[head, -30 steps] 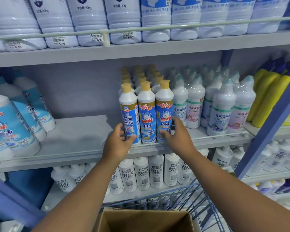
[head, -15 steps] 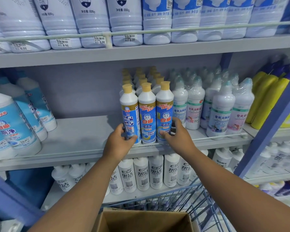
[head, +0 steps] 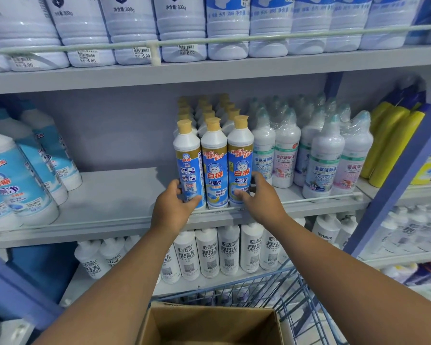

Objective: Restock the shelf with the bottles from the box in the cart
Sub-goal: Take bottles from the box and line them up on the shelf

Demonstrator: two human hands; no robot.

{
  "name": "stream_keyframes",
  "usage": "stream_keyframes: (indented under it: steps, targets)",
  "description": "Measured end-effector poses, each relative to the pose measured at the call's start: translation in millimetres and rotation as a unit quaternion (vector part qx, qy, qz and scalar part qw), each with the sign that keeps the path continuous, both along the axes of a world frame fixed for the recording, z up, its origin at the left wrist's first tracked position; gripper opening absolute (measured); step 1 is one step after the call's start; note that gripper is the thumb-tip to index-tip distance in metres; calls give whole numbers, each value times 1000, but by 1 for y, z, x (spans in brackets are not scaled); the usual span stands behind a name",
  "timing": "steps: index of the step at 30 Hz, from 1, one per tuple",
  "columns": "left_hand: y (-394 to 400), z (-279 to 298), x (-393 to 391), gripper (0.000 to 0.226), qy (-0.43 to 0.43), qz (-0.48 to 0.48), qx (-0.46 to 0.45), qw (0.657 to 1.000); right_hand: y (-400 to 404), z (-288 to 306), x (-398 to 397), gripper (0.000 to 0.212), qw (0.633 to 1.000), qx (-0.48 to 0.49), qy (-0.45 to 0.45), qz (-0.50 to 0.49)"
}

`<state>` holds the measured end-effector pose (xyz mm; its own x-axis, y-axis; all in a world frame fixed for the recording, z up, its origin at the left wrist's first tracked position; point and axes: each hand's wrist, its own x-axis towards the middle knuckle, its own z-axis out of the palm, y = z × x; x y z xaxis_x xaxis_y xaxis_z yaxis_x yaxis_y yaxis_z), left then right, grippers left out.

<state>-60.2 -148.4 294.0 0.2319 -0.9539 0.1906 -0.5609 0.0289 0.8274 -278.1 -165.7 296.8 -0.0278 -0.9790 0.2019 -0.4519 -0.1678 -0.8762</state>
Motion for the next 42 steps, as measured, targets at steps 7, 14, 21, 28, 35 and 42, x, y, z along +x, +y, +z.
stream_keyframes:
  steps: [7,14,21,28,35,42]
  targets:
    - [-11,-8,-2,55,5,17,-4,1000,-1,-2,-1,41,1000,4,2,0]
    - [-13,-12,2,54,21,-10,0,1000,-2,-4,0,42,1000,-1,3,-3]
    - [-9,-12,3,58,25,-23,16,999,-2,-5,-1,44,1000,-5,1,1]
    - [-17,-11,2,54,18,-4,-3,1000,-2,-5,-1,42,1000,-7,10,-1]
    - [-13,-16,4,45,7,-22,-14,1000,0,-3,-1,42,1000,-15,27,5]
    - [-5,-11,4,51,16,-29,-9,999,5,-2,0,43,999,-24,41,14]
